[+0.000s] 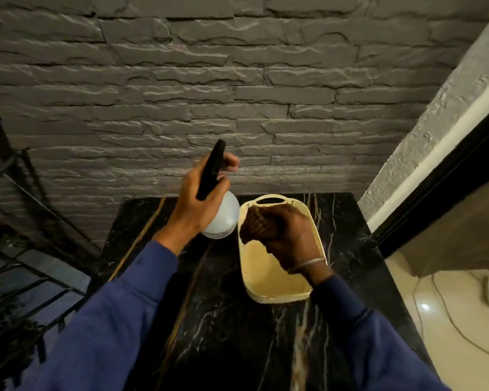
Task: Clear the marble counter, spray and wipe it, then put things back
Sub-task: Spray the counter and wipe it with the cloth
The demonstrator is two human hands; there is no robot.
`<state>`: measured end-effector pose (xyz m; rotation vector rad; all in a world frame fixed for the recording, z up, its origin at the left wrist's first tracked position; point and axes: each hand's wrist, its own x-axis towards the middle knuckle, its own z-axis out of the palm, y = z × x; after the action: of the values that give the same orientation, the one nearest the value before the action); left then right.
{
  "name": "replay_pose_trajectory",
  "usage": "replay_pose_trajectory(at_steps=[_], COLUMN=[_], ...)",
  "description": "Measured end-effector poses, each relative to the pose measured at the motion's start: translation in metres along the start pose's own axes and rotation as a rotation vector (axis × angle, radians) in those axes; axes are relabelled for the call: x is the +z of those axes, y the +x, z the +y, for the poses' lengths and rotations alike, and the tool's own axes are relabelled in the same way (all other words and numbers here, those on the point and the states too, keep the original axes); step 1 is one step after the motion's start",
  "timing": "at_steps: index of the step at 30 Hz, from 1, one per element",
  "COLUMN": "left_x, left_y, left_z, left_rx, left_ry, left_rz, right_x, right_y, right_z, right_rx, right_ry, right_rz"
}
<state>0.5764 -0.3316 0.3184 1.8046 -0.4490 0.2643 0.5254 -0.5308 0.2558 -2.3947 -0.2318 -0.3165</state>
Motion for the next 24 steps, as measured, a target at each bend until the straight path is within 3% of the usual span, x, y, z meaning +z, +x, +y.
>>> replay_pose_trajectory(at_steps=[6,9,11,16,19,24], left_x=[0.104,0.147,0.165,0.185,0.189,0.190], left_y=[0.029,0.025,0.022,0.023,0.020,0.022], left_z=[-0.026,-0.049,-0.074,-0.129,-0.145,-0.159], left_rx=[-0.109,-0.227,-0.292,-0.386,-0.426,-0.464], left_ry=[-0.110,-0.074,-0.038,0.034,0.034,-0.042], left_rz=[-0.175,-0.265,-0.316,-0.391,-0.416,-0.352], right_x=[-0.012,0.009,0.020,0.058,0.066,0.049], right_y=[0.008,-0.011,-0.019,-0.018,-0.020,-0.024], right_z=[0.072,0.090,0.089,0.101,0.108,0.130], right_rx=[0.480,0.405,0.266,0.046,0.055,0.079], right_ry=[-0.018,-0.155,-0.315,-0.338,-0.268,-0.046], right_rz=[-0.635,-0.779,-0.765,-0.852,-0.924,-0.747])
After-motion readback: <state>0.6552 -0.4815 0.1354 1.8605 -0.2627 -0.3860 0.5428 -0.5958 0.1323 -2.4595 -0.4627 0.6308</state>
